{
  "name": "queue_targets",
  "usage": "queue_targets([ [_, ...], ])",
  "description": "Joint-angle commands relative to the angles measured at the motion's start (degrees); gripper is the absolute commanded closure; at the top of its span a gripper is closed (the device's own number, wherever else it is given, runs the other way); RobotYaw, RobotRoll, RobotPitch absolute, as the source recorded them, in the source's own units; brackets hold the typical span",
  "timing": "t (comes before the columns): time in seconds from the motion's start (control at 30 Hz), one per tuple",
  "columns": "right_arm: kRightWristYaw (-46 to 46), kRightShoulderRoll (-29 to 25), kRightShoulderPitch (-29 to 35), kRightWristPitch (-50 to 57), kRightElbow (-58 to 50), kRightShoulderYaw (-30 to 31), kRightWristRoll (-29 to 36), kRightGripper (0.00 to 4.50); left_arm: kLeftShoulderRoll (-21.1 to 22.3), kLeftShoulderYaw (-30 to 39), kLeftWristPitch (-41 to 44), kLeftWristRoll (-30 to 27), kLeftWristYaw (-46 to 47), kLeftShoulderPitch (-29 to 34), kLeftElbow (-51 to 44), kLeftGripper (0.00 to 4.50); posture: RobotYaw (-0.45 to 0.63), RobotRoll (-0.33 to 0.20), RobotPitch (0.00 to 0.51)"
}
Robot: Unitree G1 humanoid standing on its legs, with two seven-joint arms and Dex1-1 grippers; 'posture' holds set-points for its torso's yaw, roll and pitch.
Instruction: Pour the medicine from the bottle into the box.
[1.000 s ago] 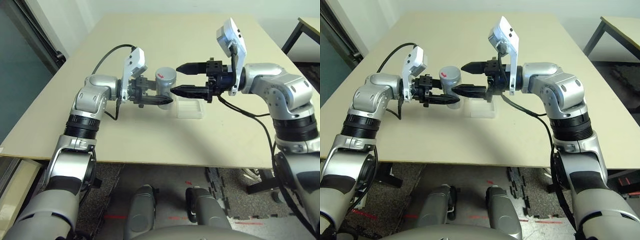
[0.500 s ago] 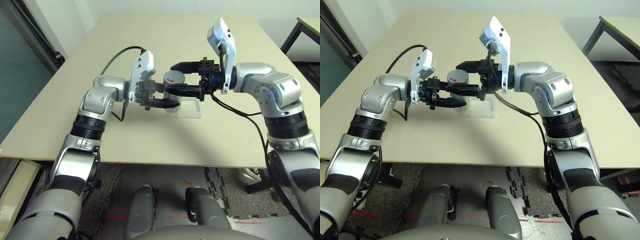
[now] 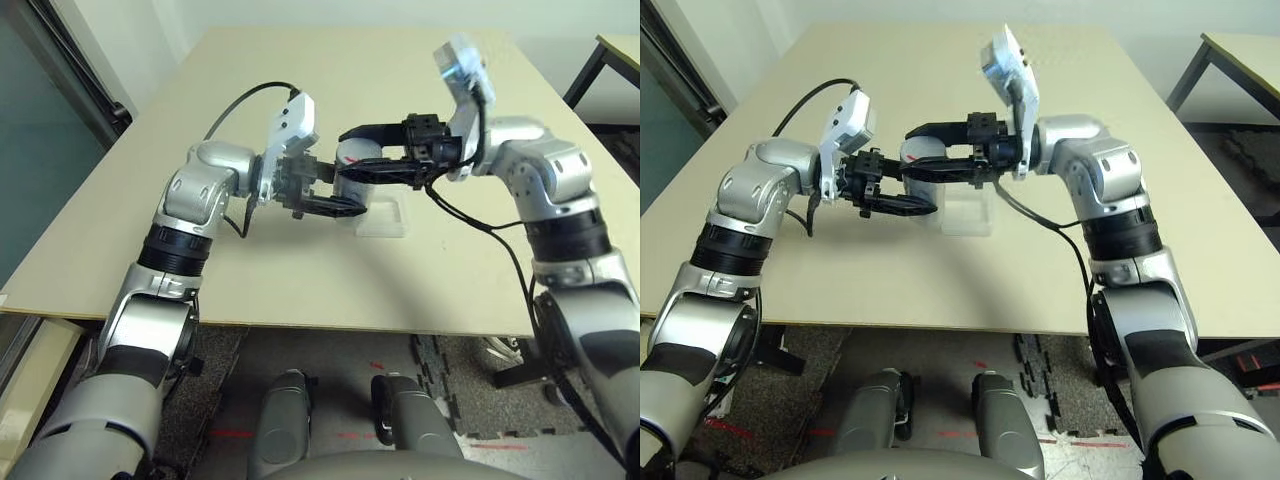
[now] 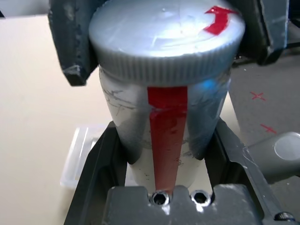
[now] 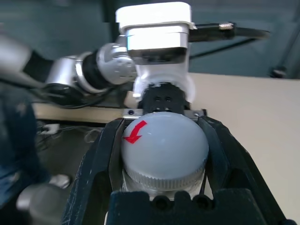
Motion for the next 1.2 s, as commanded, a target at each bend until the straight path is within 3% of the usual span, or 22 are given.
queue_targets([
  [0.03, 6.8, 2.0, -6.7, -8.6, 10.1, 6.0, 3.2, 1.9, -1.1, -1.7, 0.0, -1.5, -0.9, -1.2, -1.5, 2.04, 0.14, 0.0, 0.095],
  [0.37, 6.8, 2.6, -15.4, -20.9, 29.5, 13.0, 5.3, 1.9, -1.4, -3.0, 3.2, -3.2, -1.0, 0.0, -6.6, 2.04, 0.17, 0.0, 0.106],
  [0.63, 6.8, 0.9, -16.6, -21.6, 33.4, 13.4, 4.7, 1.9, -1.4, -3.1, 3.8, -3.6, 0.0, 0.1, -7.0, 2.04, 0.16, 0.0, 0.11],
  [0.83, 6.8, -3.0, -12.5, -16.4, 23.0, 12.7, 8.9, 0.0, -1.4, -2.2, 3.7, -3.4, 1.6, 0.8, -6.9, 2.04, 0.15, 0.0, 0.111],
  [1.07, 5.4, -7.3, -3.2, -6.0, 4.0, 5.2, 9.5, 0.0, -1.2, -1.0, 3.1, -3.6, 3.5, 1.9, -6.8, 2.04, 0.13, 0.0, 0.111],
  [1.2, -2.8, -8.7, 3.1, 4.2, -10.0, 0.6, 11.8, 0.0, -0.9, -0.4, 1.5, -3.0, 4.3, 2.0, -4.5, 2.04, 0.12, 0.0, 0.106],
])
